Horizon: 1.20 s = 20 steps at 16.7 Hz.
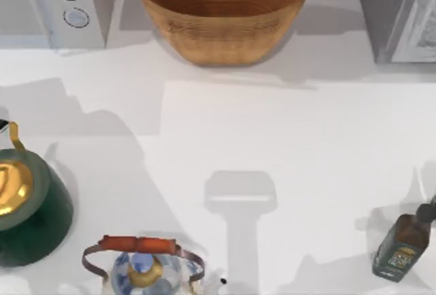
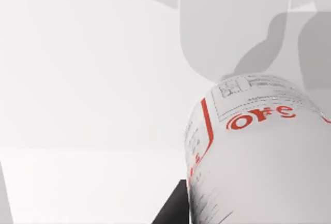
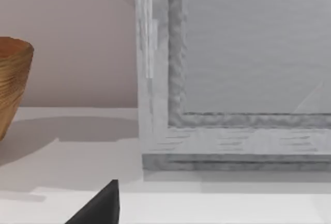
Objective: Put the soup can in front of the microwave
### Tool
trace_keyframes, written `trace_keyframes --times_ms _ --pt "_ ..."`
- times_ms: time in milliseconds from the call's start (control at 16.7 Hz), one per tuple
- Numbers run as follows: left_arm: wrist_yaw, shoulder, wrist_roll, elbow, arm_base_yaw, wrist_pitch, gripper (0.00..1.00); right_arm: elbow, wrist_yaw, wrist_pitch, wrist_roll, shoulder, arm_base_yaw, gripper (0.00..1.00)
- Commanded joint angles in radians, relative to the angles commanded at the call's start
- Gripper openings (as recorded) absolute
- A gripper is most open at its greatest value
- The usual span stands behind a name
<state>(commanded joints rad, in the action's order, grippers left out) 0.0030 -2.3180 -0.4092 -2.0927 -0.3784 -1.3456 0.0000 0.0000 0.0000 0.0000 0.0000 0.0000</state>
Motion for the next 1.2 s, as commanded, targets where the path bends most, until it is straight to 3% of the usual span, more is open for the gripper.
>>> trace_keyframes --times_ms 480,1200 --pt "0.000 0.000 0.000 0.000 0.000 0.000 0.98 0.000 0.000 0.000 0.000 0.000 0.000 1.00" --pt "-0.003 -0.009 0.000 -0.042 0.001 -0.041 1.00 0.000 0.000 0.000 0.000 0.000 0.000 1.00"
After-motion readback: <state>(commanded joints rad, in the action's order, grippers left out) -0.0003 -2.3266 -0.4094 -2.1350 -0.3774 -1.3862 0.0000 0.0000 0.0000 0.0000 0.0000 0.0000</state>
